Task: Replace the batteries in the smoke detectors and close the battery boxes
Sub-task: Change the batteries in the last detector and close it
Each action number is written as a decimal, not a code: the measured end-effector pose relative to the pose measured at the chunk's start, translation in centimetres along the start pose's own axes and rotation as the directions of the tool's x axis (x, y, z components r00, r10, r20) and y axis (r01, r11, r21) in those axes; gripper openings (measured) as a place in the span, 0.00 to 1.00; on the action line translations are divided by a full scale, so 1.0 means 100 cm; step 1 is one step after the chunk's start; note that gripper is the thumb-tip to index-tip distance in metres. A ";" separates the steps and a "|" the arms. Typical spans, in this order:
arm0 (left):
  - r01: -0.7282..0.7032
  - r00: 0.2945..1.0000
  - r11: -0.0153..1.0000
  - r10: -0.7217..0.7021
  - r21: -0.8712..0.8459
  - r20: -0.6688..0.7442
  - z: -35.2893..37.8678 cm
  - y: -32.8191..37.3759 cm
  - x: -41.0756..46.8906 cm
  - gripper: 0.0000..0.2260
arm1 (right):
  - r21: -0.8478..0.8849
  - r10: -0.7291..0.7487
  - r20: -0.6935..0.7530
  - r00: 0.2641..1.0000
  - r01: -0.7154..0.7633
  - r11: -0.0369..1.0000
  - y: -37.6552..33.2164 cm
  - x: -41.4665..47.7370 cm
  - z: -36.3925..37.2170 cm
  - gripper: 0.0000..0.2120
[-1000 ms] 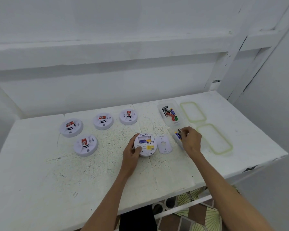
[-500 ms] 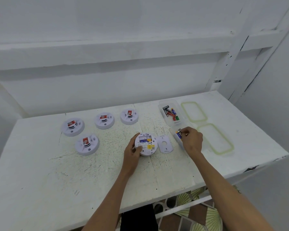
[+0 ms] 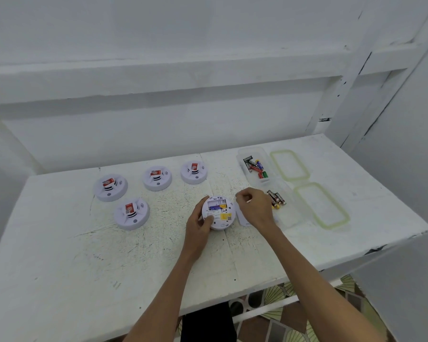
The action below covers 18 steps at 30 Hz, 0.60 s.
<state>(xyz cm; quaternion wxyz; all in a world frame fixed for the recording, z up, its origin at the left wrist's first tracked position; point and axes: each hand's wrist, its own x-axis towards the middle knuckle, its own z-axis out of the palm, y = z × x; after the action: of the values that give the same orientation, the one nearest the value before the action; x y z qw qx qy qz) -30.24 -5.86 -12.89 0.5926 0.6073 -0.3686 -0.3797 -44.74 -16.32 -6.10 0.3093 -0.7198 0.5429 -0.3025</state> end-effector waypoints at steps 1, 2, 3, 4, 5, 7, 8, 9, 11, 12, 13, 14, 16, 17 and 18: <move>-0.006 1.000 1.000 0.006 0.001 -0.002 0.000 0.000 0.000 0.26 | 0.008 0.025 0.037 0.999 -0.026 1.000 -0.002 -0.002 0.002 0.07; -0.009 1.000 1.000 0.009 -0.001 -0.003 0.000 -0.001 0.000 0.26 | 0.012 0.046 0.078 0.996 -0.048 0.999 -0.003 -0.003 0.005 0.08; -0.010 1.000 1.000 0.010 -0.006 -0.003 0.000 -0.001 0.001 0.26 | 0.017 0.066 0.118 0.991 -0.069 0.997 -0.003 -0.003 0.007 0.09; -0.010 1.000 1.000 0.010 -0.010 -0.002 0.000 -0.002 0.001 0.26 | 0.029 0.082 0.154 0.985 -0.087 0.996 -0.003 -0.004 0.009 0.10; -0.009 1.000 1.000 0.009 -0.016 -0.002 0.000 -0.002 0.001 0.26 | 0.044 0.091 0.178 0.980 -0.101 0.994 -0.003 -0.005 0.010 0.10; -0.009 1.000 1.000 0.009 -0.020 -0.001 0.000 -0.003 0.001 0.27 | 0.062 0.100 0.196 0.976 -0.114 0.992 -0.003 -0.006 0.013 0.10; -0.009 1.000 1.000 0.009 -0.019 0.002 0.000 -0.003 0.002 0.27 | 0.071 0.104 0.201 0.974 -0.120 0.990 -0.004 -0.007 0.013 0.10; -0.008 1.000 1.000 0.008 -0.021 0.004 0.000 -0.003 0.002 0.27 | 0.086 0.118 0.208 0.971 -0.139 0.987 -0.004 -0.007 0.014 0.10; -0.004 1.000 1.000 0.004 -0.027 0.005 0.000 -0.004 0.002 0.27 | 0.130 0.168 0.214 0.962 -0.198 0.972 -0.008 -0.009 0.015 0.08; -0.003 1.000 1.000 0.003 -0.029 0.002 -0.001 -0.004 0.003 0.27 | 0.153 0.197 0.213 0.957 -0.232 0.961 -0.009 -0.009 0.017 0.08; 0.000 1.000 1.000 0.000 -0.031 0.003 -0.001 -0.004 0.003 0.27 | 0.179 0.232 0.214 0.949 -0.271 0.946 -0.010 -0.008 0.018 0.08; 0.006 1.000 0.999 -0.005 -0.033 0.007 -0.002 -0.005 0.004 0.26 | 0.200 0.270 0.217 0.938 -0.313 0.929 -0.012 -0.008 0.019 0.08; 0.019 1.000 0.999 -0.018 -0.035 0.014 -0.002 -0.005 0.004 0.25 | 0.224 0.331 0.214 0.919 -0.376 0.899 -0.013 -0.006 0.022 0.09; 0.019 1.000 0.999 -0.018 -0.028 0.015 -0.002 -0.005 0.004 0.26 | 0.226 0.350 0.204 0.914 -0.392 0.892 -0.012 -0.006 0.024 0.11; 0.012 1.000 1.000 -0.012 -0.016 0.016 -0.002 -0.005 0.003 0.26 | 0.220 0.363 0.188 0.912 -0.400 0.890 -0.011 -0.005 0.026 0.13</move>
<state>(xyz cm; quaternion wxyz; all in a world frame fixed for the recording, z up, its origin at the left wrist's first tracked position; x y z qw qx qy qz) -29.93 -6.06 -13.38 0.5922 0.6017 -0.3666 -0.3910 -42.21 -15.24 -6.89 0.4899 -0.5730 0.6073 -0.2506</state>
